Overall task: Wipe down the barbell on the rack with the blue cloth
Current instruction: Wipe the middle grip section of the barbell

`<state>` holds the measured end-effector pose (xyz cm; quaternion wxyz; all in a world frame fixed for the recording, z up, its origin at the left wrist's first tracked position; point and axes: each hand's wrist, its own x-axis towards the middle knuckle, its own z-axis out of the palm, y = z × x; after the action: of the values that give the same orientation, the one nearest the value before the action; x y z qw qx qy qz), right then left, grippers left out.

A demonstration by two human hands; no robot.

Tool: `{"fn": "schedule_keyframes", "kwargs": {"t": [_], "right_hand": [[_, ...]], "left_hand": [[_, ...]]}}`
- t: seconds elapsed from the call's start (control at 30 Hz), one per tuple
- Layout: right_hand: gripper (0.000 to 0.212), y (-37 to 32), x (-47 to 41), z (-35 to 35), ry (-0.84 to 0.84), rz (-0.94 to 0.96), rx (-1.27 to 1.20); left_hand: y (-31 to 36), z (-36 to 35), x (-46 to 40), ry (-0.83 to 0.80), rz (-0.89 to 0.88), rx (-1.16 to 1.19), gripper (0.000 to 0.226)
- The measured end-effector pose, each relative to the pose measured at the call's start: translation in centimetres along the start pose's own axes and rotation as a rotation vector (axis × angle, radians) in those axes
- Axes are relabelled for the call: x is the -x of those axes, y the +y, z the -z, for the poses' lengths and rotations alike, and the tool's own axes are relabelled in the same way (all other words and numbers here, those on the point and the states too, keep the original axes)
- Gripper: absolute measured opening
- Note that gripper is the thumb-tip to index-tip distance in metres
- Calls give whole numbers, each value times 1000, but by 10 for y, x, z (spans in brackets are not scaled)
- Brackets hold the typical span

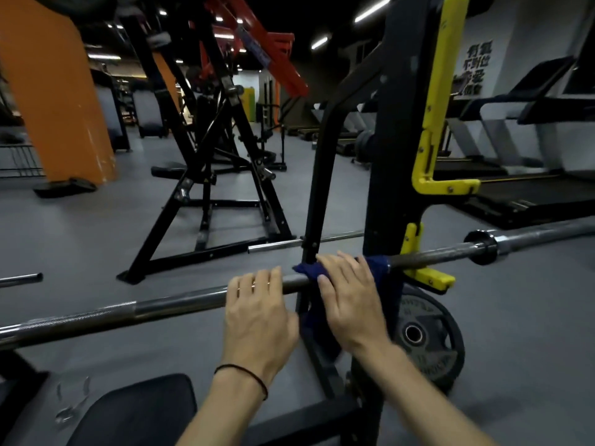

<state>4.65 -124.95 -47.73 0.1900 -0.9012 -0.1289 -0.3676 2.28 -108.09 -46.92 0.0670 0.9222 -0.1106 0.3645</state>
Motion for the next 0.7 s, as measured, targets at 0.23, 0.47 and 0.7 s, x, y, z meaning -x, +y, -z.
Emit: {"fn": "schedule_keyframes", "kwargs": {"t": [0.23,0.47,0.7], "right_hand": [[58,79,-6,27,149,-248,61],[45,-16,1,-20,201,-133,-99],[62,87,-12,26,130,-61,51]], "left_hand": [[4,0,-30,-130,-88,-143,41],[-3,-7,-45,-175,-159,-160,43],[2,11,-64,-363,-170,-258,13]]}}
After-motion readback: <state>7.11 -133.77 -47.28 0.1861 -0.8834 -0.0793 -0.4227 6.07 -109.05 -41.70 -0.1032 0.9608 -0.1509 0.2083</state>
